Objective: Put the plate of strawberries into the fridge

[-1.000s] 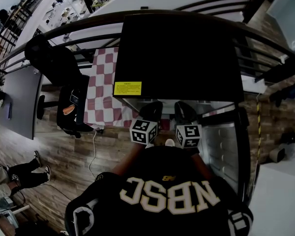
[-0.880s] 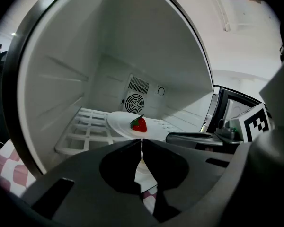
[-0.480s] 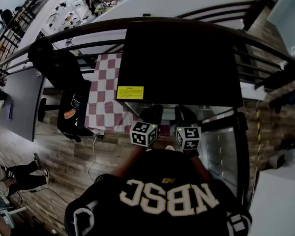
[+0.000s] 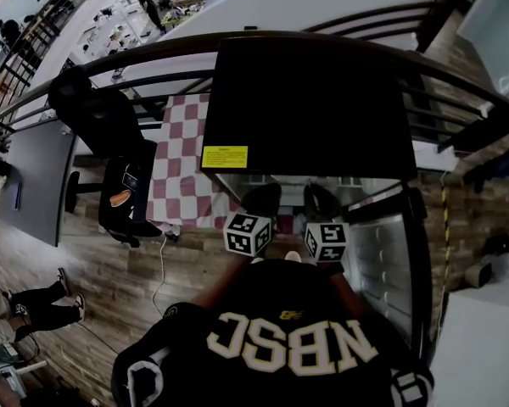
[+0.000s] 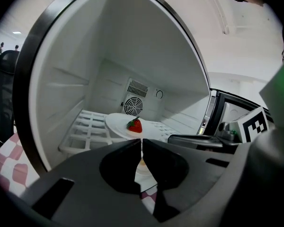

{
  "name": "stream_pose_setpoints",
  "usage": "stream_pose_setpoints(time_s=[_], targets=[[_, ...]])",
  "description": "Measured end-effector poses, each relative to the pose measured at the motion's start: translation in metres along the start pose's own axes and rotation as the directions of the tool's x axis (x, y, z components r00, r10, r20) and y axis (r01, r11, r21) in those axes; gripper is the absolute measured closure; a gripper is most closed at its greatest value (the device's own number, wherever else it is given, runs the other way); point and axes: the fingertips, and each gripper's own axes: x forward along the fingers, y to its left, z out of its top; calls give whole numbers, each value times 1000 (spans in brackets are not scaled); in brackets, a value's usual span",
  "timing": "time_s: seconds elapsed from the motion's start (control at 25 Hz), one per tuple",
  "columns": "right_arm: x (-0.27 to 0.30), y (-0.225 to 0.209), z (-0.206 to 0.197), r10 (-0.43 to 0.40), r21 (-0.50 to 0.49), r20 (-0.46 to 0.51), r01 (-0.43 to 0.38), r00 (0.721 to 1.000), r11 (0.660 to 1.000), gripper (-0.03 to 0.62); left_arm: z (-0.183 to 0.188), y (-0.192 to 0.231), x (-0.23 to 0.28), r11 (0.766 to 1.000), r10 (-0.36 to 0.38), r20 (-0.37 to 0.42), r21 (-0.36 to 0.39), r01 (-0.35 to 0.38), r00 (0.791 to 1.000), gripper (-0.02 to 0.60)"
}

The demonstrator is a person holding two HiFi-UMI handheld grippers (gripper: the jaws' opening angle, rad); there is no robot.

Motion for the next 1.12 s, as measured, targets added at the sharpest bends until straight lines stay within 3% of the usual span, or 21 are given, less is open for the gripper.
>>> stream_pose_setpoints(time_s=[0.2, 0.64, 0.8, 1.12], targets=[[-15, 0, 1, -17, 4, 15, 17, 1000, 1000, 541, 8, -3, -11, 996, 0, 64, -90, 6, 998, 552], [-54, 11, 28, -29, -10, 95, 30, 995, 999, 570, 31, -23, -36, 997, -27, 123, 78, 17, 992, 565], [-61, 17, 29, -33, -44, 97, 38, 995, 998, 574, 34, -25, -47, 997, -2, 154, 82, -11, 988, 566], [-71, 25, 27, -34, -57, 101, 40, 994, 998, 574, 27, -31, -60, 998, -16, 147, 65, 7, 989, 566]])
